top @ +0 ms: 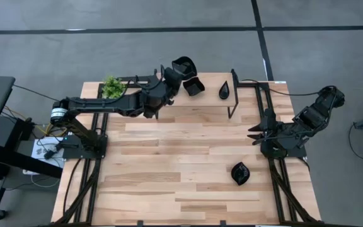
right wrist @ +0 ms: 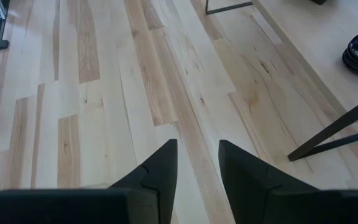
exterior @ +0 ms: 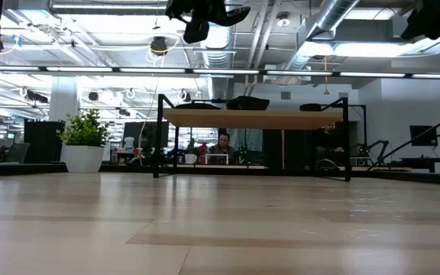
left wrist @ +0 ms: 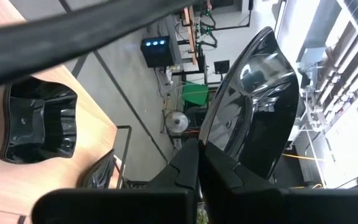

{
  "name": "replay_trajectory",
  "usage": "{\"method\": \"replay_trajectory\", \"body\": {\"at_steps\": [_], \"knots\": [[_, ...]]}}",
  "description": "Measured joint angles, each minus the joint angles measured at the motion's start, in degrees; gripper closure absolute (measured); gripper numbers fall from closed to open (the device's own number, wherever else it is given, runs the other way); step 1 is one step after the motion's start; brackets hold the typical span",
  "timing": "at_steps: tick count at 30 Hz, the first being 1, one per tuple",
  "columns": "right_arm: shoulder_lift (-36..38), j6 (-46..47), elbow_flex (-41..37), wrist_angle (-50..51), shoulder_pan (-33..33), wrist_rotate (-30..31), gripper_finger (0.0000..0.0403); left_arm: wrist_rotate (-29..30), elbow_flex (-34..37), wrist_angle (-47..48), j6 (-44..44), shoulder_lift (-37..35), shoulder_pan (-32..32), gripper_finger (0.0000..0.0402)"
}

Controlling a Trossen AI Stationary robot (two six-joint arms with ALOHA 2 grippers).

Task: Pick & Place Mini shaped plates
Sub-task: Stack the black plate on top of the black plate on the shelf

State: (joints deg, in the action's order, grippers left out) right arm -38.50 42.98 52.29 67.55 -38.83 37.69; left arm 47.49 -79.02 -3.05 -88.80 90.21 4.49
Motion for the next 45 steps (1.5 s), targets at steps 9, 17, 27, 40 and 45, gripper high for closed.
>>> {"method": "replay_trajectory", "body": {"at_steps": [9,17,27,40,45], "knots": [[0.0,0.03,0.0,0.0,0.0,-0.08,0.029,0.39,0.02,-2.28,-2.09,-0.32,0.46,0.0394],[0.0,0.07,0.0,-0.02,0.0,-0.13,0.029,6.92,0.02,-1.81,-5.62,-0.97,-0.43,0.0394],[0.0,0.07,0.0,0.0,0.02,-0.09,0.029,5.66,-2.81,15.63,-19.13,-1.92,2.72,0.0394],[0.0,0.11,0.02,0.2,0.02,0.4,0.029,-1.36,-15.7,40.47,-32.14,3.87,10.37,0.0394],[0.0,0.2,0.02,0.2,0.02,1.14,0.029,-12.79,-21.07,55.41,-39.39,9.98,13.41,0.0394]]}}
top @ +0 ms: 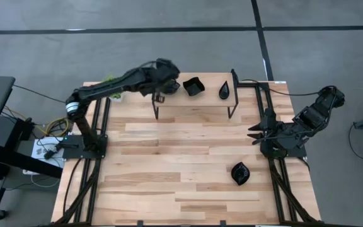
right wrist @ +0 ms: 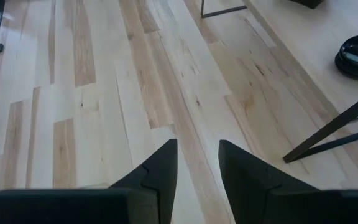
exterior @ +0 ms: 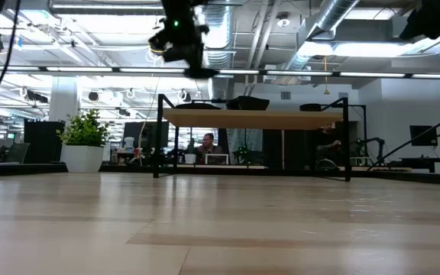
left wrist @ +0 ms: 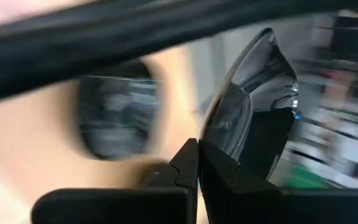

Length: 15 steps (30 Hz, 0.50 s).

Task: Pick & Place Mini shaped plates
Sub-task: Stack the black plate on top of the black plate on the shelf

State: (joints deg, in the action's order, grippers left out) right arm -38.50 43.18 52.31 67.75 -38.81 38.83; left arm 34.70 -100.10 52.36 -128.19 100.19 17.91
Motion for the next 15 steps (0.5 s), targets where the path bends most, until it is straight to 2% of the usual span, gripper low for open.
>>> {"method": "replay_trajectory", "body": {"at_steps": [3,15], "knots": [[0.0,-0.02,0.0,0.0,0.0,0.18,0.029,-6.44,-0.62,3.12,-5.53,3.04,-0.79,0.0394],[0.0,-0.04,0.0,0.02,0.02,0.18,0.029,-9.32,-0.74,8.82,-9.04,4.71,-1.46,0.0394]]}}
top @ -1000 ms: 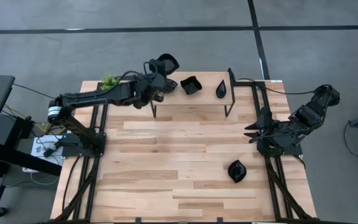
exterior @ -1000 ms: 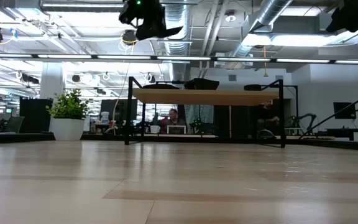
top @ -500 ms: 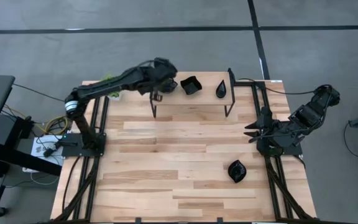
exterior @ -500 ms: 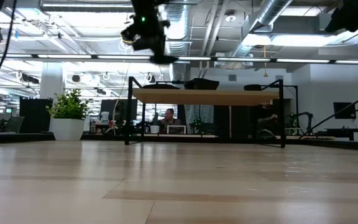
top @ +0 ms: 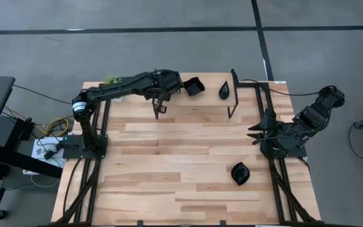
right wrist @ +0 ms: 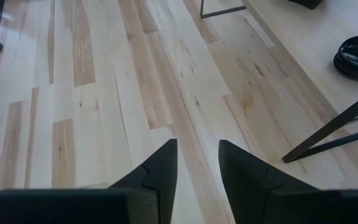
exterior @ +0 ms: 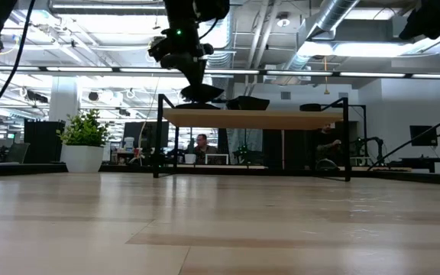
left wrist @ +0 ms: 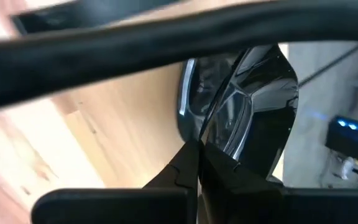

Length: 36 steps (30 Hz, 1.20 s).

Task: Pick & Place Mini shaped plates
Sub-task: Stack the black plate on top of the black plate on the shelf

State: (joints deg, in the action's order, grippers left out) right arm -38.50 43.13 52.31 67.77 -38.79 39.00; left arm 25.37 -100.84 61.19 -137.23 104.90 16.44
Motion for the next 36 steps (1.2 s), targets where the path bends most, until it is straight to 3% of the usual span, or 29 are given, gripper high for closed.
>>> {"method": "replay_trajectory", "body": {"at_steps": [7,36], "knots": [[0.0,-0.13,0.0,0.94,-0.02,0.0,0.029,-1.45,0.61,0.6,-2.23,0.0,0.11,0.0394],[0.0,-0.11,0.0,1.01,-0.02,-0.05,0.029,-1.41,1.31,0.0,3.76,-0.04,1.55,0.0394]]}}
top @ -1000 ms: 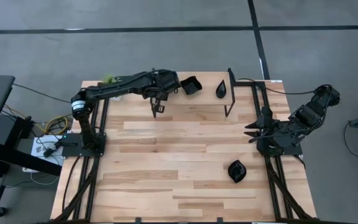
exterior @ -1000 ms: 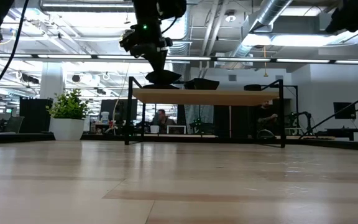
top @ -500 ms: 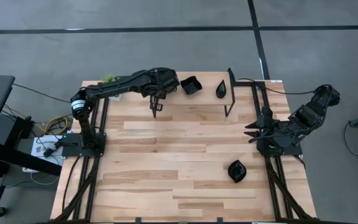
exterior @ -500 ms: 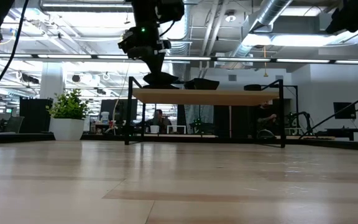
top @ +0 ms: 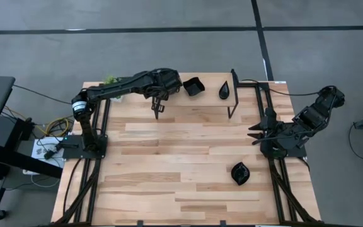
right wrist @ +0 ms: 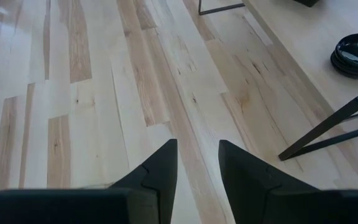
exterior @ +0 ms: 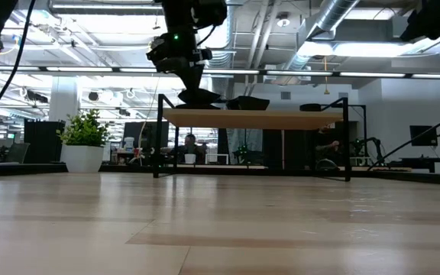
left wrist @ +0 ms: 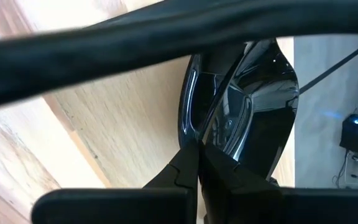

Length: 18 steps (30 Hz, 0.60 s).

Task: Pick & Place Mini shaped plates
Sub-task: Stack the black plate on top of the black plate on the shelf

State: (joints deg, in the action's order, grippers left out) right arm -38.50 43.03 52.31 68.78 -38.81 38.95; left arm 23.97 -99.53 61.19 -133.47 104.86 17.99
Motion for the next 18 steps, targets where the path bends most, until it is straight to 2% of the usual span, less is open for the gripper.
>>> {"method": "replay_trajectory", "body": {"at_steps": [18], "knots": [[0.0,-0.02,0.0,-0.01,0.0,0.01,0.029,-0.02,-0.02,-2.35,0.13,0.0,-0.1,0.0394]]}}
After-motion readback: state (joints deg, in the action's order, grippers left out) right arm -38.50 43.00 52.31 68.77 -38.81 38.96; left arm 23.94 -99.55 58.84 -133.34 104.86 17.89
